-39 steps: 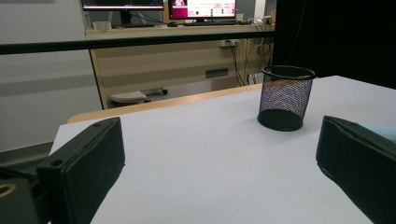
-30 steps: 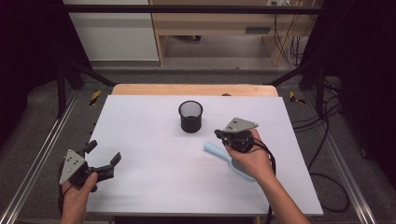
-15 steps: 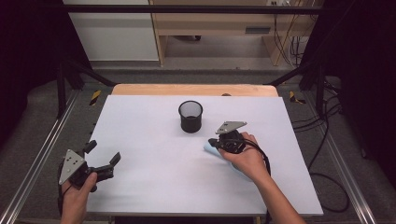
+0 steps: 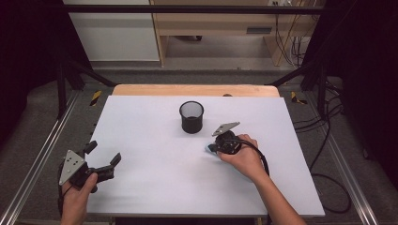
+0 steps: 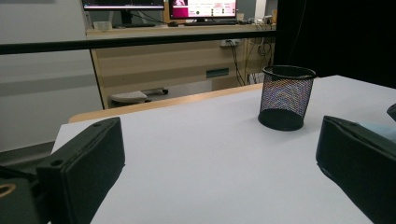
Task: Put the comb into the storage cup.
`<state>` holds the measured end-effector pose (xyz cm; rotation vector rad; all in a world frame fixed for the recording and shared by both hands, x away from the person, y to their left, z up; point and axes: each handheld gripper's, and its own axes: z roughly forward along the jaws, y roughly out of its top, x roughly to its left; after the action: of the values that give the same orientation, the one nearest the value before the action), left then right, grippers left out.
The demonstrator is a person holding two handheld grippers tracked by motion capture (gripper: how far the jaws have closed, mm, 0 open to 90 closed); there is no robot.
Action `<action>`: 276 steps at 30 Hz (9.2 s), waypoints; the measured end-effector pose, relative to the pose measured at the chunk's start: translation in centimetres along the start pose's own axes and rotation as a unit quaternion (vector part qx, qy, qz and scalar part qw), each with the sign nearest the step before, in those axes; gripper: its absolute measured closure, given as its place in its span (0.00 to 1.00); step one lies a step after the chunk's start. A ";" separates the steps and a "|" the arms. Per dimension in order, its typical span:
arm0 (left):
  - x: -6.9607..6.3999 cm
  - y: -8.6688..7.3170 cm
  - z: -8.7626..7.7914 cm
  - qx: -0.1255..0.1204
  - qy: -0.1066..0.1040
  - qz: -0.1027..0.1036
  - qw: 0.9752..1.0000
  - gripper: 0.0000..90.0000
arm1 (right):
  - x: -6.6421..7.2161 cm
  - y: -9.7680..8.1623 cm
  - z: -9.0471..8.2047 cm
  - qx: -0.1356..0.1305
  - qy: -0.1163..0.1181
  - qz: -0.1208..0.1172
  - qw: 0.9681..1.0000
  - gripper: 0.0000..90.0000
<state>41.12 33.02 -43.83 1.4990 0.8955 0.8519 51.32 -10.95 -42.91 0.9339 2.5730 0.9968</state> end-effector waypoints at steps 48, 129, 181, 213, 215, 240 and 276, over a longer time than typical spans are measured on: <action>-0.1 -0.1 0.1 0.007 -0.006 0.011 1.000 0.01 | -3.2 -0.1 2.9 0.066 -0.025 0.100 0.992 1.00; -0.5 -0.3 0.5 0.030 -0.006 0.032 0.999 0.02 | -14.4 -10.4 -6.8 0.145 -0.164 0.182 0.959 1.00; -0.7 -0.7 0.9 0.049 -0.014 0.037 0.998 0.02 | -6.6 -15.9 -12.8 0.141 -0.087 0.149 0.975 1.00; -0.6 -0.6 0.7 0.048 -0.012 0.037 0.998 0.02 | -5.4 -16.7 -13.9 0.060 -0.069 0.091 0.992 0.43; -0.6 -0.6 0.7 0.048 -0.012 0.037 0.998 0.02 | -5.3 -16.7 -13.7 0.064 -0.063 0.097 0.991 0.38; -0.6 -0.7 0.7 0.049 -0.011 0.037 0.998 0.02 | -4.8 -16.8 -11.3 0.109 -0.056 0.059 0.991 0.69; -0.5 -0.6 0.6 0.047 -0.011 0.037 0.998 0.02 | -4.7 -15.9 -11.1 0.105 -0.056 0.054 0.991 0.77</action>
<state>41.38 32.30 -44.52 1.6290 0.8796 0.8550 42.72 -28.77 -45.41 1.1593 2.5911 0.6856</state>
